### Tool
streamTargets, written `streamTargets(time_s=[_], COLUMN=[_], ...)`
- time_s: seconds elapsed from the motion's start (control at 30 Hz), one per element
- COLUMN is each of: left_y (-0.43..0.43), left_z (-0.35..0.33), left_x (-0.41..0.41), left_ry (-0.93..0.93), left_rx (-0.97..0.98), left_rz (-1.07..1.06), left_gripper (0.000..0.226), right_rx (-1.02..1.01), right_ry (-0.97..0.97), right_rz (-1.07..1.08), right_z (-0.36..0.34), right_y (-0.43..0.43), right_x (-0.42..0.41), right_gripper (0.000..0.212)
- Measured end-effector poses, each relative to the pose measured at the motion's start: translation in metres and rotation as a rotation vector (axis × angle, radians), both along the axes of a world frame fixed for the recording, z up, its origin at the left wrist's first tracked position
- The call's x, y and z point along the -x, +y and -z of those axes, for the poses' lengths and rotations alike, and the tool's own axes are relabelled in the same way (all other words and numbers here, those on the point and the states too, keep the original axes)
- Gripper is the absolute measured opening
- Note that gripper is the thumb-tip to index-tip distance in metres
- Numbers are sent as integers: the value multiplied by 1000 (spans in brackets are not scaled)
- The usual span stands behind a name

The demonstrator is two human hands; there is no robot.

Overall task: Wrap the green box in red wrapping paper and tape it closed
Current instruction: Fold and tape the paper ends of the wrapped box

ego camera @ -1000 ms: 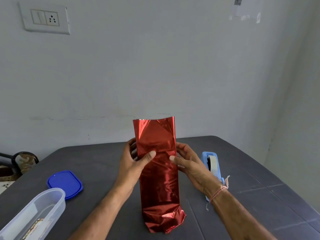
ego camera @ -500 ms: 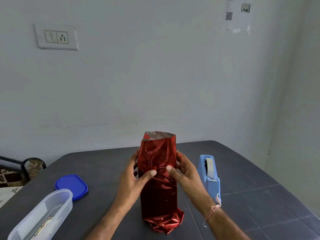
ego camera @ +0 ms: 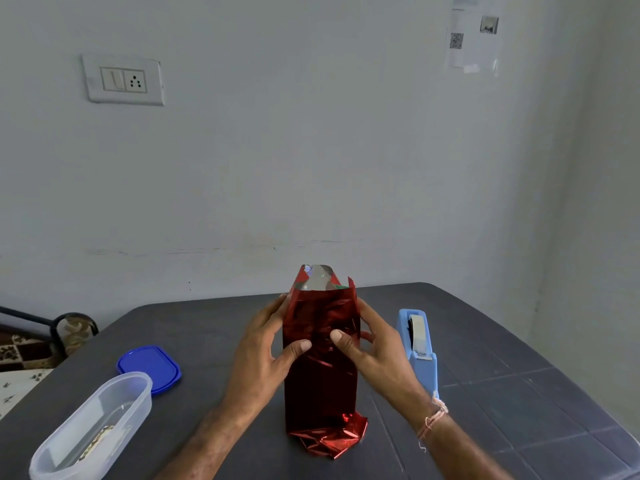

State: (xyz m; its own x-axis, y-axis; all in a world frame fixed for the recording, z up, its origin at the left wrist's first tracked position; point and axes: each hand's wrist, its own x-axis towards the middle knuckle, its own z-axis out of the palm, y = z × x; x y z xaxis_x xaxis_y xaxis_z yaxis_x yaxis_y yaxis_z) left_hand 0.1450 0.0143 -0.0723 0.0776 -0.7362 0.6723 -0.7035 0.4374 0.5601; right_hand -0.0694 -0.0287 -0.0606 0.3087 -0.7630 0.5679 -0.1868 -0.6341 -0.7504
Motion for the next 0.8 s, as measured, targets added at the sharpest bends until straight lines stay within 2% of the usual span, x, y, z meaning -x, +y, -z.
streamTargets(time_s=[0.17,0.4,0.67,0.8], left_y=[0,0,-4,-4], left_z=[-5,-9,-11,-16], left_x=[-6,-8,-13,-18], left_ry=[-98,-194,-394,-398], left_rx=[-13,-2,123,1], left_rz=[-11,7,-4,52], left_gripper=[76,69,51,55], right_rx=[50,160,303,330], right_ry=[132,394,580,640], right_rz=[20,71,83,77], right_z=[-8,-3,-11,-16], right_y=[1,-8,-8,-10], right_x=[5,15,21,25], right_gripper=[64,88,77,75])
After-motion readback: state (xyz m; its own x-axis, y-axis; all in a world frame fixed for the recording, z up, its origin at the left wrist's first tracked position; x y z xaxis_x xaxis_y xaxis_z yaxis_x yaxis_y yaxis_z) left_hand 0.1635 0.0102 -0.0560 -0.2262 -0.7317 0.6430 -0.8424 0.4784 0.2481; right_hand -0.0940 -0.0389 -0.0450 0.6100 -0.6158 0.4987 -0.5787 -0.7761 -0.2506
